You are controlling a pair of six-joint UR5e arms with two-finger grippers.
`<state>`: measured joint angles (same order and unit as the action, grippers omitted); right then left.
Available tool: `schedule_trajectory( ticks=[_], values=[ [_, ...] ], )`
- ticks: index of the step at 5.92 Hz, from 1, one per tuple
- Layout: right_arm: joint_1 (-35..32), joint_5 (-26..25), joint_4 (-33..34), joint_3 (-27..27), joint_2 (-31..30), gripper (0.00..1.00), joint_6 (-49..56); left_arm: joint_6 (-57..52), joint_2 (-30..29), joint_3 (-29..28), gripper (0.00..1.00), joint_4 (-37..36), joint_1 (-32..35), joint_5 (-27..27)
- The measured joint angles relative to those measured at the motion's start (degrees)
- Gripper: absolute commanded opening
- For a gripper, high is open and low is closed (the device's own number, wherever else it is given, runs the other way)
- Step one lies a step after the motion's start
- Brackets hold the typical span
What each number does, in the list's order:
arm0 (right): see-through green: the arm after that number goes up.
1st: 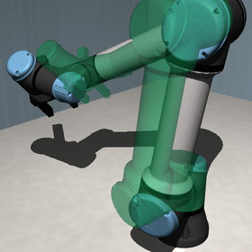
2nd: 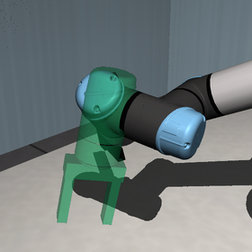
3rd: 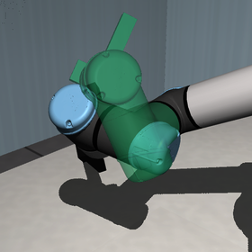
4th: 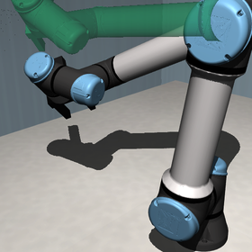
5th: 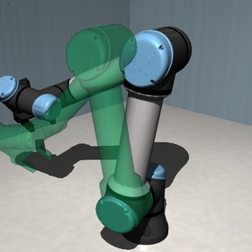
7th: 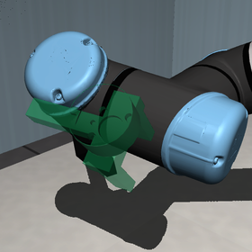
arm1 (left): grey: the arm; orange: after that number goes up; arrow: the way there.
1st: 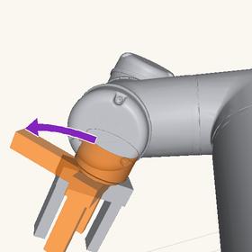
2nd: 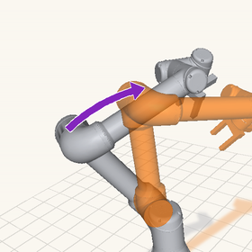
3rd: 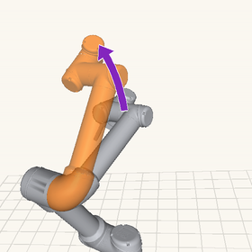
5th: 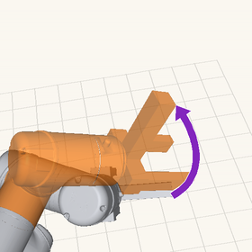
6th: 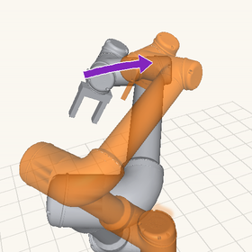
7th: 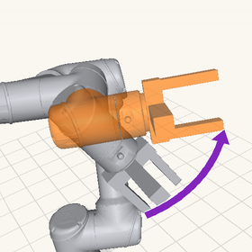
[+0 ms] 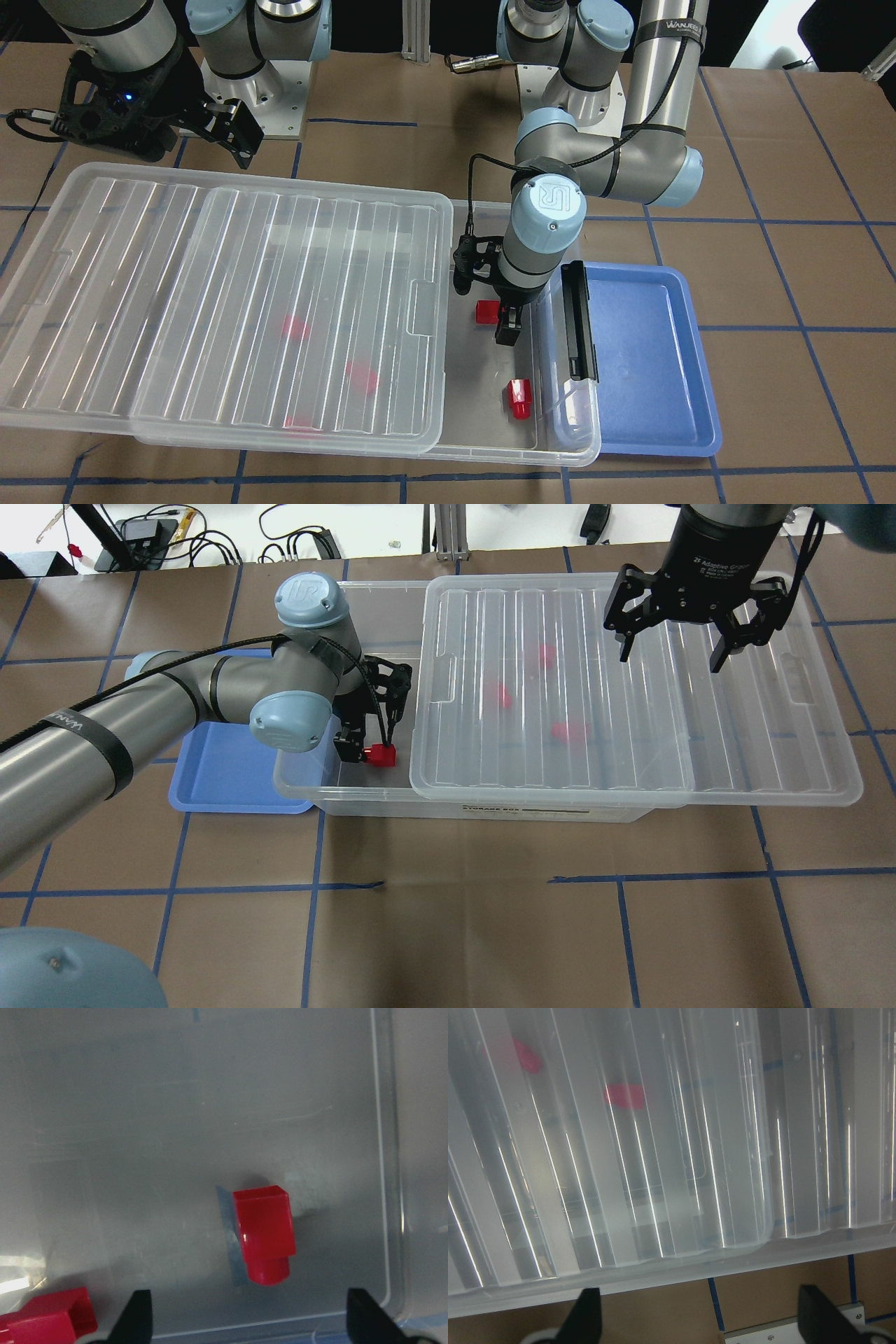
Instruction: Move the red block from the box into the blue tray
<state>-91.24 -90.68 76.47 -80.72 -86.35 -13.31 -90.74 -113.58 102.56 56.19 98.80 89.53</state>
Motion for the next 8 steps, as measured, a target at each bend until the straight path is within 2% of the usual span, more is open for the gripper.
schedule_trajectory(
  ticks=[1,2,3,4,7,8],
  values=[
    [0.4,-0.2,0.3,0.0,0.0,1.00,3.2,0.1,-1.6,0.4,0.90,-1.2,0.0,-0.1],
    [0.9,-0.2,0.6,0.0,0.0,1.00,5.0,0.1,-2.7,0.4,0.69,-1.6,0.1,-0.1],
    [1.3,-0.2,0.7,-0.1,0.0,1.00,5.4,0.1,-3.2,0.4,0.25,-1.8,0.1,-0.2],
    [1.5,-0.2,0.8,-0.1,0.0,1.00,5.4,0.1,-3.4,0.4,0.06,-2.1,0.1,-0.2],
    [1.5,-0.2,0.5,-0.1,0.0,1.00,5.6,0.5,-1.8,-0.9,0.04,-1.7,-0.4,-0.1],
    [1.5,0.0,0.8,0.1,0.1,1.00,5.6,0.9,0.3,-2.3,0.04,0.7,-0.6,0.0]
  ],
)
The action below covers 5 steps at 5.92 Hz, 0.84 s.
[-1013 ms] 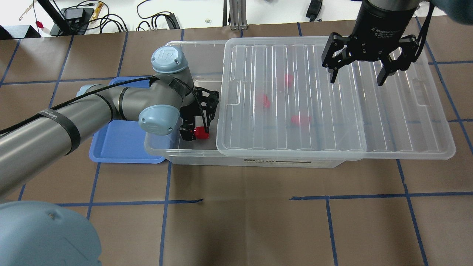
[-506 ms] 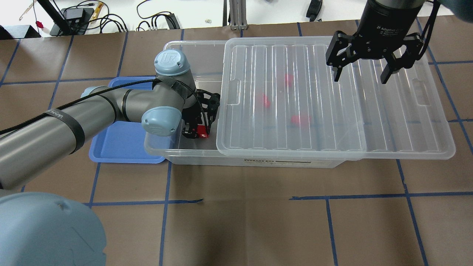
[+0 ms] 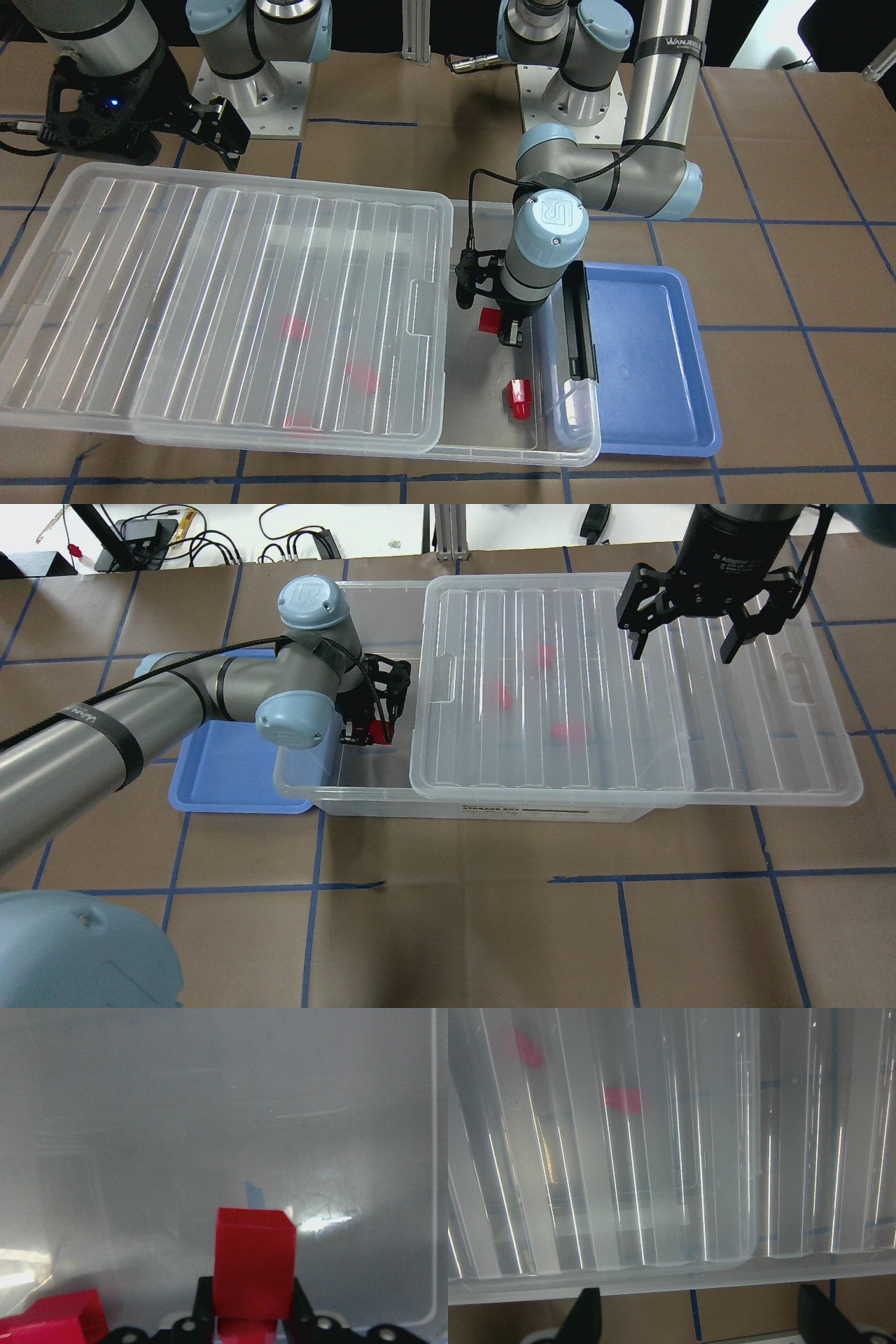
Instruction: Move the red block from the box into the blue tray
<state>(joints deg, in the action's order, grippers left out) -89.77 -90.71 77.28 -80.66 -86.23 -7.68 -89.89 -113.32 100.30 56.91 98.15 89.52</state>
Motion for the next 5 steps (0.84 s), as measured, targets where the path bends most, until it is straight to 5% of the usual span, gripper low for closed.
schedule_trajectory(
  ticks=[3,5],
  values=[
    [0.7,-0.2,0.5,0.7,-0.1,1.00,-0.2,0.4,9.3,-10.1,0.05,20.2,-1.1,0.0],
    [7.5,-2.2,0.4,1.1,-0.2,1.00,3.9,-2.6,12.5,-9.4,0.06,23.3,-10.0,-0.2]
  ],
)
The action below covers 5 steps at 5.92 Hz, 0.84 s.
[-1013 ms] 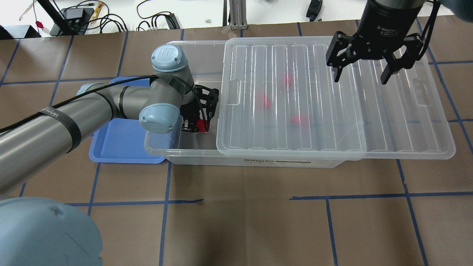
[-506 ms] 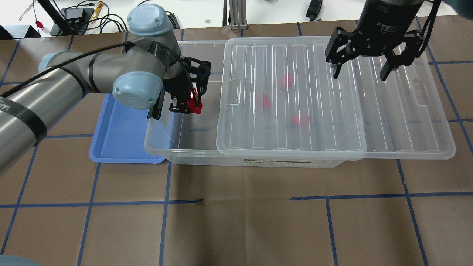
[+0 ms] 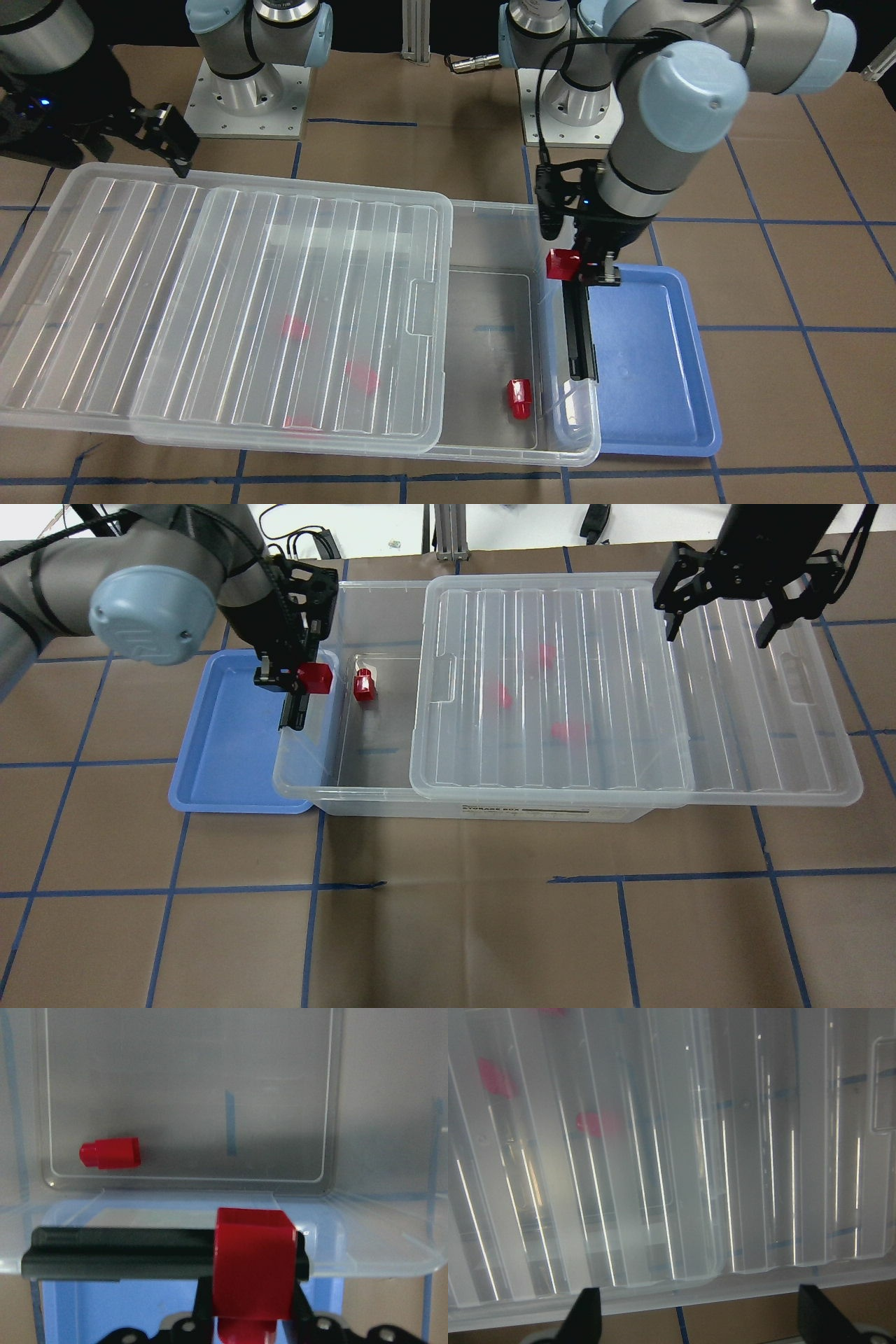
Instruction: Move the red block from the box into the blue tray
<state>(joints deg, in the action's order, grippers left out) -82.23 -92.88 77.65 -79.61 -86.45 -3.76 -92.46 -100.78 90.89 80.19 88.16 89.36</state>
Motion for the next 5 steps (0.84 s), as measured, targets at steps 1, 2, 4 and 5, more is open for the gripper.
schedule_trajectory(
  ticks=[1,2,4,5],
  values=[
    [5.2,-1.7,0.7,0.1,0.0,1.00,6.3,-5.3,0.4,0.6,0.06,-0.1,-5.6,0.0],
    [10.7,-3.4,2.8,-0.2,0.4,1.00,13.8,-10.5,0.2,1.2,0.06,-0.6,-9.7,0.1],
    [20.0,-6.1,6.4,-0.8,4.0,1.00,22.5,-13.1,-2.7,7.0,0.09,-10.3,-12.2,0.1],
    [23.2,-6.4,8.9,-1.4,7.2,1.00,23.4,-13.4,-5.5,10.8,0.09,-17.4,-12.4,0.0]
  ],
)
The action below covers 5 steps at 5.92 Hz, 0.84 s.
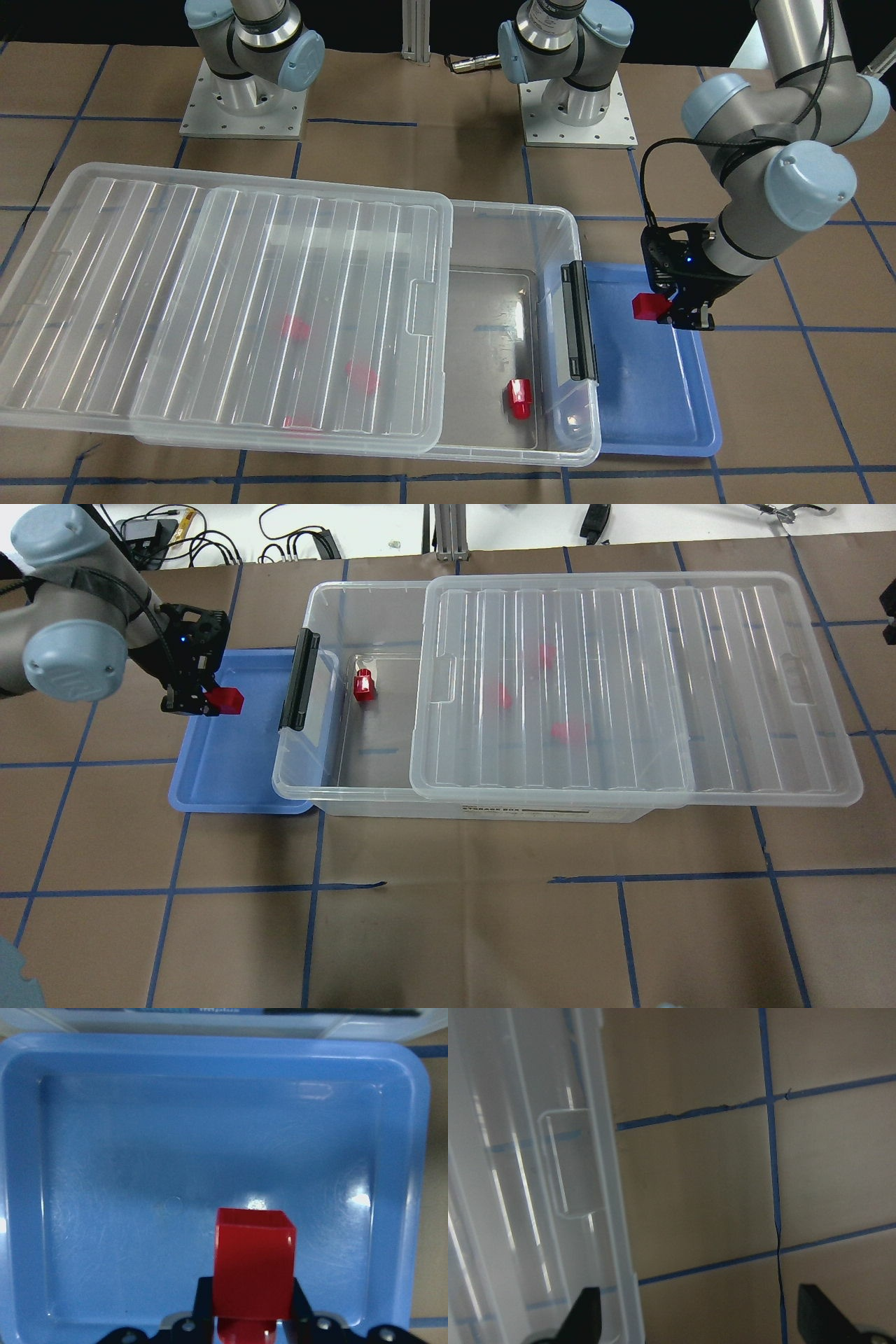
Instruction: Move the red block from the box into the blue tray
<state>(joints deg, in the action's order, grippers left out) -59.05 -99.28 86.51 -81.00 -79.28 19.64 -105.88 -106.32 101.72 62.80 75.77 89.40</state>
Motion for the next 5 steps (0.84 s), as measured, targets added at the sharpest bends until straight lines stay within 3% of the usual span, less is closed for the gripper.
schedule_trajectory(
  ticks=[4,5],
  values=[
    [4.8,0.5,11.1,-12.2,3.0,1.00,0.8,-0.4,-7.4,3.0,0.19,-7.9,0.3,-1.4],
    [4.3,1.0,11.4,-13.4,2.3,1.00,0.9,-0.3,-7.9,3.0,0.43,-8.3,0.3,-1.3]
  ],
)
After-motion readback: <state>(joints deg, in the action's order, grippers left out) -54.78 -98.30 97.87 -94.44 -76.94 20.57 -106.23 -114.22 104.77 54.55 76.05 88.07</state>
